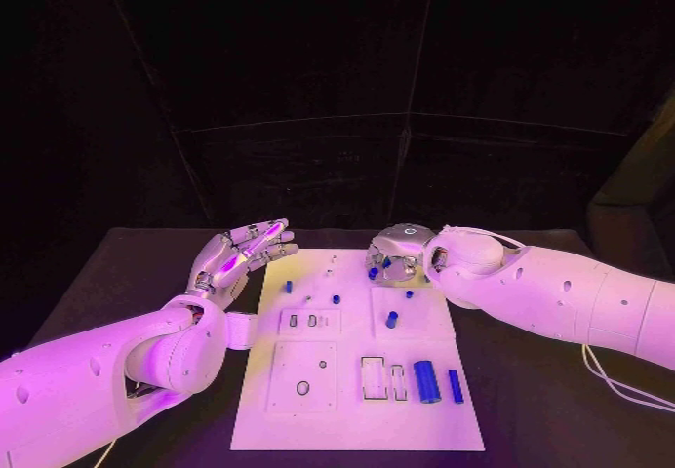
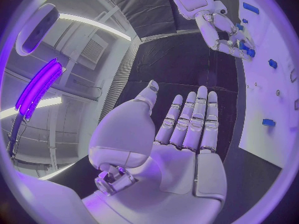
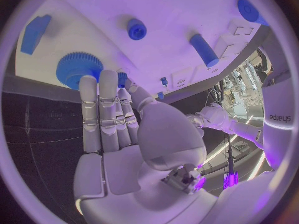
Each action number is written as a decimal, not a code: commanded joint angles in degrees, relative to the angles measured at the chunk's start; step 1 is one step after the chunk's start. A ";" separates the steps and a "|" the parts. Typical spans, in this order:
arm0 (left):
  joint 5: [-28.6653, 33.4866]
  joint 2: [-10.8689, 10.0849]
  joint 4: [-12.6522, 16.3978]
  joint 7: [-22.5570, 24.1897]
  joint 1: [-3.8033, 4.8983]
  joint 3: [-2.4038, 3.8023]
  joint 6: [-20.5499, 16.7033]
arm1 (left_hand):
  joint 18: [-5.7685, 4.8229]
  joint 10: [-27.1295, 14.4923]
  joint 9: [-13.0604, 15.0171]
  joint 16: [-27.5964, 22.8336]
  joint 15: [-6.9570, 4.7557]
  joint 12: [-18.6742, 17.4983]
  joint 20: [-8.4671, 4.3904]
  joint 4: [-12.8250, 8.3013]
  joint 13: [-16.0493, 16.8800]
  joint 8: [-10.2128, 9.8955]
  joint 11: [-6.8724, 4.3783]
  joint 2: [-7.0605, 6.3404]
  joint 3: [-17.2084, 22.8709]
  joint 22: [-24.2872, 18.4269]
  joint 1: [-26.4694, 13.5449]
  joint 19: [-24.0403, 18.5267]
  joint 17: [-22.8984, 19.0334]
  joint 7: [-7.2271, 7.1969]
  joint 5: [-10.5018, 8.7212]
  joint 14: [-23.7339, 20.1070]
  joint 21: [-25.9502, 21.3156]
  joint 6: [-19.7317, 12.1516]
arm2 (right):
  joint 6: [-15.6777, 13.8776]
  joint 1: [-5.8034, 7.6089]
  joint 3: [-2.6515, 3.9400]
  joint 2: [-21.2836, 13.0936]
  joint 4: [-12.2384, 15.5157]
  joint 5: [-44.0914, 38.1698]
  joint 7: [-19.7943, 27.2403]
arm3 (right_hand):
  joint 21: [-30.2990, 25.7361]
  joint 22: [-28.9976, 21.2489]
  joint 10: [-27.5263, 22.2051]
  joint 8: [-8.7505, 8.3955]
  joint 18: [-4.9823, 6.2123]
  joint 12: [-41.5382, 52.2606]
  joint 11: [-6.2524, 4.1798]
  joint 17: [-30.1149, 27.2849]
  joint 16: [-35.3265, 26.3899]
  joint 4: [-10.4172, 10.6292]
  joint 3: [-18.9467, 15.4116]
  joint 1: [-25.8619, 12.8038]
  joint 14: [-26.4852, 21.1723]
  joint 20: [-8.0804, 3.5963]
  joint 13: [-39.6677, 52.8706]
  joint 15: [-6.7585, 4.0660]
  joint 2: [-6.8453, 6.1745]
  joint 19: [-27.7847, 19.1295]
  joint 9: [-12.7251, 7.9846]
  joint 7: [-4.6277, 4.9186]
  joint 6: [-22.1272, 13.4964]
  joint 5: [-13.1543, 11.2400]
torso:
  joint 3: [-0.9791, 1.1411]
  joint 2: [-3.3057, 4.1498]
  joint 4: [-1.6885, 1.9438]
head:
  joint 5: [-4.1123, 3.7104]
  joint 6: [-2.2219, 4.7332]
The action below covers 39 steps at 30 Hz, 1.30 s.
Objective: Assemble the parts on the task board
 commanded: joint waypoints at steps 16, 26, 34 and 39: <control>0.32 -0.24 -0.72 1.82 0.07 0.04 0.80 | 0.45 0.32 -0.14 -0.39 0.09 -0.07 0.06 -0.16 -0.07 -0.01 0.02 0.79 -0.36 -0.01 -0.24 0.44 -0.17 3.91 0.33 0.14 0.24 0.35 | 2.14 0.06 -0.03 -0.94 1.57 -1.16 -0.37 | 7.70 10.08 1.40 0.13 -2.11 0.08 -0.20 10.80 11.55 0.49 2.46 -0.71 1.21 0.01 0.14 -0.42 -0.21 4.20 0.11 0.00 1.30 -0.15 | 0.11 1.02 0.17 | -0.04 0.18; 0.39 -0.16 -0.94 1.64 0.07 0.04 0.84 | 0.42 0.27 -0.17 -0.46 0.11 -0.13 0.07 -0.15 -0.08 -0.09 0.07 0.93 -0.38 -0.04 -0.30 0.47 -0.20 3.96 0.32 0.12 0.24 0.19 | -4.49 0.05 -0.03 -0.94 2.00 0.88 -0.50 | 13.39 18.07 6.31 1.54 -3.39 0.59 -1.30 17.48 19.04 1.16 8.56 0.82 1.68 -0.78 0.67 -1.25 2.96 8.00 0.72 -0.75 6.00 -4.24 | 0.13 1.27 0.25 | 0.07 0.54; 0.73 -0.20 -1.20 1.69 0.08 0.04 0.55 | 0.37 0.13 -0.22 -0.64 0.19 -0.28 0.07 -0.25 -0.09 -0.27 0.14 1.19 -0.37 -0.10 -0.26 0.52 -0.30 4.03 0.33 0.01 0.22 0.02 | -9.35 0.09 0.05 -0.05 2.01 3.86 -2.45 | 14.08 18.76 6.57 1.13 -3.43 0.06 -1.35 17.89 20.03 1.37 10.92 0.57 1.19 -0.73 0.64 -1.19 1.58 7.74 0.66 -0.65 6.27 -4.95 | 0.13 1.49 0.39 | 0.46 0.81; 0.85 -0.10 -1.26 1.71 0.09 0.04 0.56 | 0.35 0.07 -0.24 -0.72 0.21 -0.33 0.07 -0.36 -0.09 -0.34 0.16 1.29 -0.33 -0.14 -0.16 0.52 -0.34 4.05 0.34 -0.04 0.20 -0.09 | -10.70 0.17 0.08 1.39 0.91 4.40 -3.19 | 14.31 19.01 6.37 0.88 -3.46 -0.06 -1.24 18.06 20.41 1.67 11.69 0.31 1.07 -0.66 0.58 -1.13 1.07 7.66 0.60 -0.58 6.18 -5.18 | 0.07 1.67 0.61 | 0.60 0.83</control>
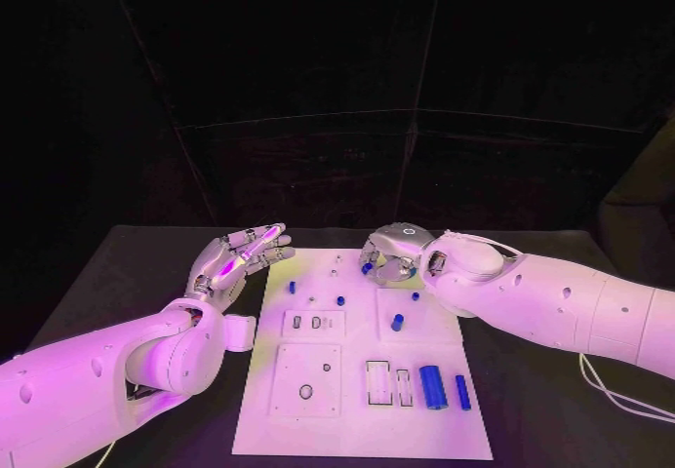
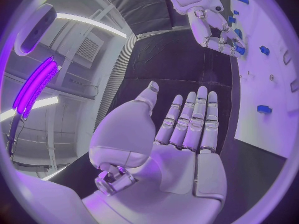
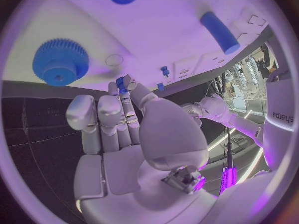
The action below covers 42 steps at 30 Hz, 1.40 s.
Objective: Assemble the parts on the task board
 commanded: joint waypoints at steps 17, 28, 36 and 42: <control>0.32 0.31 -0.22 1.61 0.10 0.04 0.70 | 0.29 -0.06 -0.11 -0.51 0.29 -0.49 0.08 -0.62 -0.05 -0.55 0.21 0.82 0.04 -0.18 0.46 0.52 -0.22 4.08 0.35 -0.20 0.15 -0.32 | -5.46 0.72 0.12 6.69 -6.23 3.01 -1.39 | 0.78 0.66 -0.55 -1.03 -0.77 -0.30 0.40 0.64 1.34 2.25 3.89 -0.35 0.66 0.42 -0.27 -0.03 -1.74 -0.18 0.11 0.36 0.05 0.26 | 0.04 0.49 0.11 | 0.76 0.03; 0.32 0.38 -0.36 1.41 0.16 0.05 0.74 | 0.28 -0.08 -0.12 -0.54 0.30 -0.51 0.08 -0.66 -0.05 -0.58 0.22 0.82 0.04 -0.19 0.48 0.51 -0.24 4.08 0.35 -0.23 0.14 -0.40 | -5.14 0.85 0.13 8.81 -8.17 2.25 -1.71 | 0.96 0.88 -0.88 -1.20 -0.79 -0.31 0.51 0.81 1.69 2.71 4.63 -0.58 0.58 0.52 -0.31 0.08 -2.15 -0.21 0.07 0.47 -0.13 0.40 | 0.14 0.65 0.04 | 0.99 0.12; 0.32 0.45 -0.45 1.31 0.17 0.05 0.74 | 0.28 -0.08 -0.12 -0.54 0.30 -0.51 0.08 -0.66 -0.05 -0.58 0.22 0.82 0.04 -0.19 0.48 0.51 -0.24 4.08 0.35 -0.23 0.14 -0.40 | -3.50 0.88 0.12 9.73 -8.99 2.17 -1.80 | 1.00 0.90 -0.98 -1.25 -0.79 -0.29 0.54 0.82 1.78 2.86 4.83 -0.71 0.54 0.56 -0.32 0.11 -2.49 -0.27 0.06 0.48 -0.19 0.39 | 0.11 0.70 0.05 | 1.16 0.11; 0.32 0.47 -0.47 1.17 0.20 0.05 0.61 | 0.26 -0.13 -0.13 -0.62 0.33 -0.56 0.08 -0.74 -0.05 -0.65 0.24 0.84 0.05 -0.23 0.50 0.50 -0.27 4.10 0.34 -0.29 0.11 -0.51 | -2.06 0.88 0.12 10.23 -9.54 1.88 -2.06 | 1.02 0.91 -1.03 -1.26 -0.78 -0.29 0.56 0.86 1.86 2.98 4.94 -0.79 0.53 0.58 -0.32 0.13 -2.59 -0.29 0.06 0.48 -0.20 0.36 | 0.11 0.78 0.02 | 1.19 0.03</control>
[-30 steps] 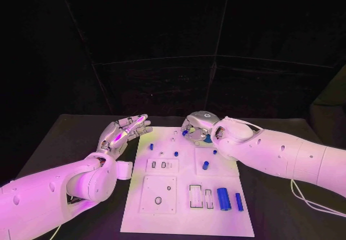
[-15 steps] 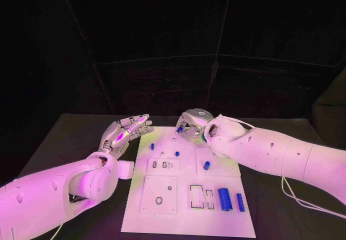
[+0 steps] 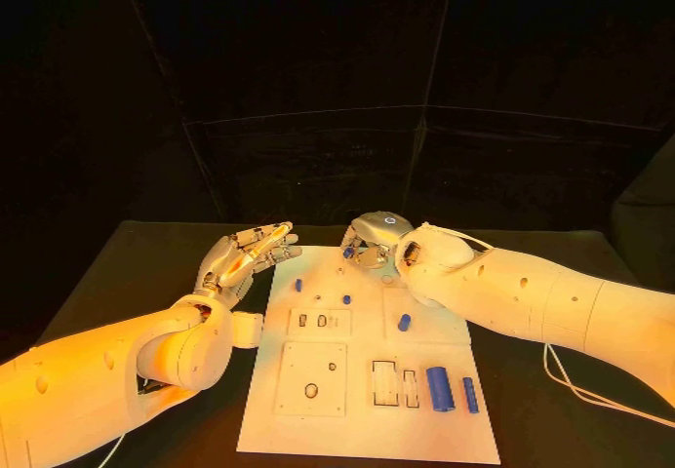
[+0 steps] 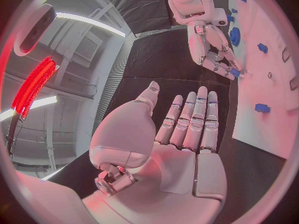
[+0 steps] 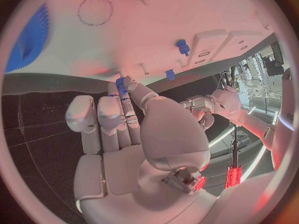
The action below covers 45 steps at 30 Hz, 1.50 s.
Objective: Assemble the parts on the task board
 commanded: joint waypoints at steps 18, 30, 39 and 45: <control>-0.05 0.22 -0.14 1.05 0.15 0.04 0.60 | 0.24 -0.20 -0.11 -0.48 0.15 -0.40 -0.04 -0.49 -0.07 -0.47 0.26 0.53 0.06 -0.09 0.17 0.36 -0.09 4.12 0.34 -0.15 0.08 -0.70 | 2.37 0.18 0.04 1.22 -1.33 -0.79 -0.75 | -1.77 -3.61 -7.02 -0.07 -0.04 -0.24 1.32 -2.81 -1.24 2.19 1.95 -1.81 -0.55 1.34 -0.58 1.38 -3.54 -3.12 -0.45 1.15 -4.52 -0.44 | -0.05 0.19 -0.01 | 0.13 -0.20; -0.05 0.06 -0.22 0.90 0.16 0.04 0.71 | 0.20 -0.30 -0.14 -0.61 0.19 -0.48 -0.03 -0.61 -0.07 -0.60 0.30 0.56 0.06 -0.15 0.19 0.33 -0.14 4.16 0.34 -0.26 0.03 -0.99 | -1.01 0.33 0.05 -2.16 2.42 1.89 -1.26 | -14.00 -21.98 -18.03 -0.05 3.31 1.86 3.05 -20.15 -13.64 6.89 -4.78 -0.41 -8.79 3.18 -0.24 2.98 -7.88 -17.07 -0.42 2.32 -18.56 0.25 | 0.12 0.17 -0.19 | 0.27 -0.10; -0.05 -0.55 -0.06 0.68 0.22 0.04 1.11 | 0.14 -0.43 -0.16 -0.80 0.27 -0.58 -0.02 -0.75 -0.08 -0.73 0.35 0.62 0.08 -0.22 0.22 0.27 -0.21 4.18 0.34 -0.46 -0.03 -1.21 | -2.43 0.69 2.16 -11.64 11.70 5.98 -4.14 | -10.98 -17.10 -5.28 2.51 2.49 10.38 1.22 -19.49 -10.65 10.20 -6.62 0.36 -6.91 2.35 1.84 1.67 -7.24 -12.37 0.85 1.85 -10.08 2.78 | 0.31 -0.17 -0.99 | 0.50 0.07; -0.05 -0.83 0.01 0.61 0.26 0.04 1.30 | 0.12 -0.47 -0.16 -0.87 0.29 -0.62 -0.02 -0.79 -0.08 -0.77 0.36 0.64 0.09 -0.24 0.23 0.25 -0.24 4.18 0.34 -0.53 -0.05 -1.22 | 2.05 0.72 2.47 -16.62 14.99 9.56 -6.99 | -1.04 -1.25 5.75 2.67 -0.64 20.78 -2.19 -1.76 3.02 13.95 -9.81 -1.12 0.42 -0.80 9.50 -1.42 -10.07 0.09 0.64 -0.94 -8.84 4.82 | 0.56 -0.31 -1.70 | 0.33 0.03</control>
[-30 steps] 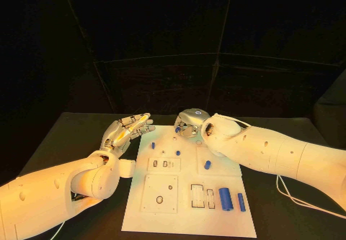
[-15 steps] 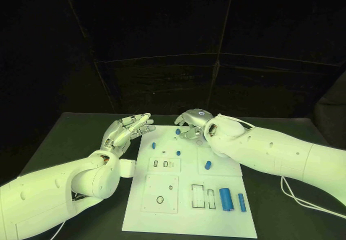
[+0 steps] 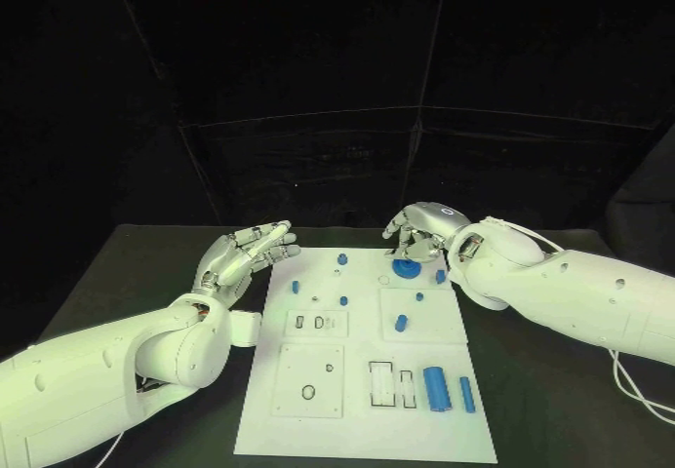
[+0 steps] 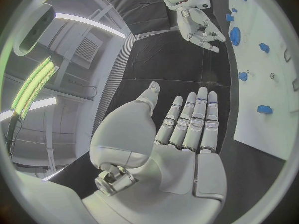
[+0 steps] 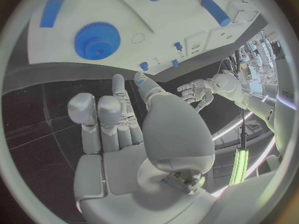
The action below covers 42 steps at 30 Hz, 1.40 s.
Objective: Assemble the parts on the task board
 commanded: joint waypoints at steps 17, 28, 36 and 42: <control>-0.11 0.56 -0.57 0.41 0.11 0.05 1.63 | 0.10 -0.31 -0.07 -0.47 0.12 -0.33 -0.01 -0.41 -0.08 -0.25 0.16 0.47 -0.04 -0.11 0.04 0.21 -0.08 4.19 0.34 -0.42 -0.10 -0.43 | 9.95 0.03 0.18 -1.14 -3.32 5.13 -4.90 | 5.71 9.09 -3.20 -1.72 -2.02 29.20 0.83 20.38 14.70 16.38 -14.02 6.77 2.92 0.24 34.25 0.67 -1.66 5.31 -0.82 0.88 -4.95 5.42 | 0.13 0.00 -0.36 | -1.46 -0.34; -0.11 0.67 -0.79 0.42 0.10 0.05 1.67 | 0.09 -0.32 -0.06 -0.48 0.12 -0.34 -0.01 -0.42 -0.08 -0.26 0.16 0.48 -0.03 -0.12 0.05 0.21 -0.09 4.19 0.34 -0.44 -0.10 -0.42 | 12.56 -0.10 0.16 0.06 -4.62 5.18 -4.51 | 6.15 9.75 -1.50 -1.18 -2.11 36.02 0.91 22.75 16.22 16.26 -14.59 7.32 3.19 0.39 41.98 0.79 -0.43 5.53 -0.69 0.90 -4.78 6.27 | 0.18 -0.03 -0.55 | -1.36 -0.54; -0.11 0.68 -0.81 0.41 0.10 0.05 1.65 | 0.08 -0.33 -0.06 -0.53 0.13 -0.36 -0.01 -0.46 -0.08 -0.29 0.17 0.53 -0.01 -0.15 0.06 0.18 -0.10 4.20 0.34 -0.47 -0.13 -0.46 | 13.26 -0.15 0.16 0.22 -4.34 5.18 -4.06 | 6.72 10.75 -0.50 -0.27 -2.28 39.29 0.72 24.32 17.21 16.01 -14.84 7.85 3.42 0.33 45.75 0.68 0.32 6.07 -0.45 0.62 -3.43 6.69 | 0.18 -0.04 -0.54 | -1.38 -0.65; -0.11 0.66 -0.89 0.41 0.10 0.04 1.65 | 0.08 -0.33 -0.06 -0.53 0.13 -0.36 -0.01 -0.46 -0.08 -0.29 0.17 0.53 -0.01 -0.15 0.06 0.18 -0.10 4.20 0.34 -0.47 -0.13 -0.46 | 13.34 -0.17 0.15 0.13 -4.25 5.17 -3.88 | 7.29 11.74 0.49 0.62 -2.47 41.92 0.44 25.66 18.06 15.64 -15.02 8.48 3.63 0.17 48.81 0.48 0.90 6.63 -0.25 0.29 -2.07 7.03 | 0.19 -0.01 -0.58 | -1.42 -0.73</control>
